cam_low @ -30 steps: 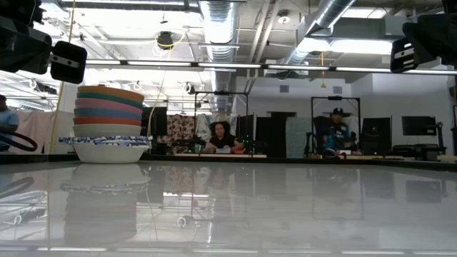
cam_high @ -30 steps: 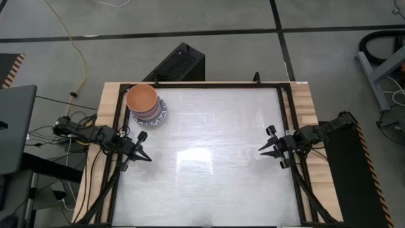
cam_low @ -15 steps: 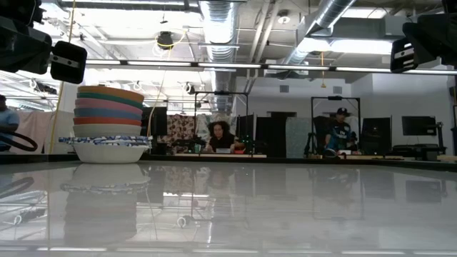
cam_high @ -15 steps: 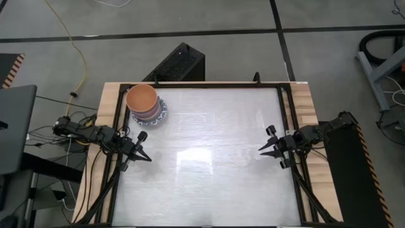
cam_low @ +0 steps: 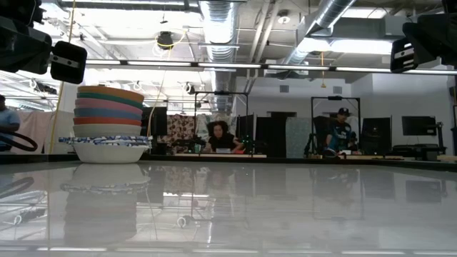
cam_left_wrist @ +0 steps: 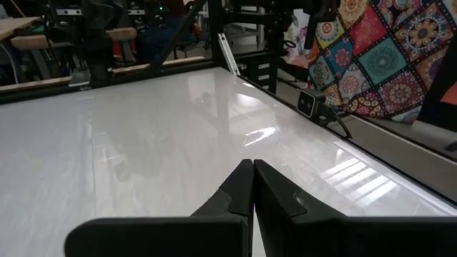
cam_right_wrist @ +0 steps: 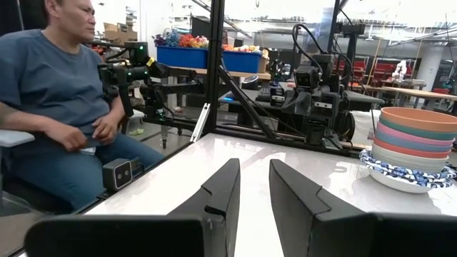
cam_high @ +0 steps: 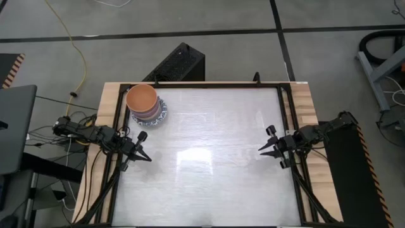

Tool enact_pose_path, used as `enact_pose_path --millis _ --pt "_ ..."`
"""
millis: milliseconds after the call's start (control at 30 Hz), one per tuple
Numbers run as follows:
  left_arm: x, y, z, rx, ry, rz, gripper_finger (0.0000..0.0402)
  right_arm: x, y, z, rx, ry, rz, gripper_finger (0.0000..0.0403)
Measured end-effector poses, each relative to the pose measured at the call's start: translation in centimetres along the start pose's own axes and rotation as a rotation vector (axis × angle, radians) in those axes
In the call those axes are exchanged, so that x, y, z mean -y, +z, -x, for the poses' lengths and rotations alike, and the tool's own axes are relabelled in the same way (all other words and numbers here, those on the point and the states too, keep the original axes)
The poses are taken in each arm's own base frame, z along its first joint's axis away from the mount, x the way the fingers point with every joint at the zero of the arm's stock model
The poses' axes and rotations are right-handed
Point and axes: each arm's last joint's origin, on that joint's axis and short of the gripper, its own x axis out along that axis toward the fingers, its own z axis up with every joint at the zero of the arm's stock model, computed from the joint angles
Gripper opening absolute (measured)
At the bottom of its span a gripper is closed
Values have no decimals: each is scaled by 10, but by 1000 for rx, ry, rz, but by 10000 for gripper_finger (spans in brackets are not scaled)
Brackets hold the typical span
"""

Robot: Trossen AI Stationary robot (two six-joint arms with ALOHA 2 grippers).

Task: Nest bowls inside each other
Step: Return to Home Position

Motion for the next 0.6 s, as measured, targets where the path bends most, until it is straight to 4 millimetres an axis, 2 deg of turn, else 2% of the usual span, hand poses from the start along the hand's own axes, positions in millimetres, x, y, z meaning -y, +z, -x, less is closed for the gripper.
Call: enact_pose_path --millis 600 --pt "0 0 0 0 0 -9 0 0 0 0 0 0 0 97"
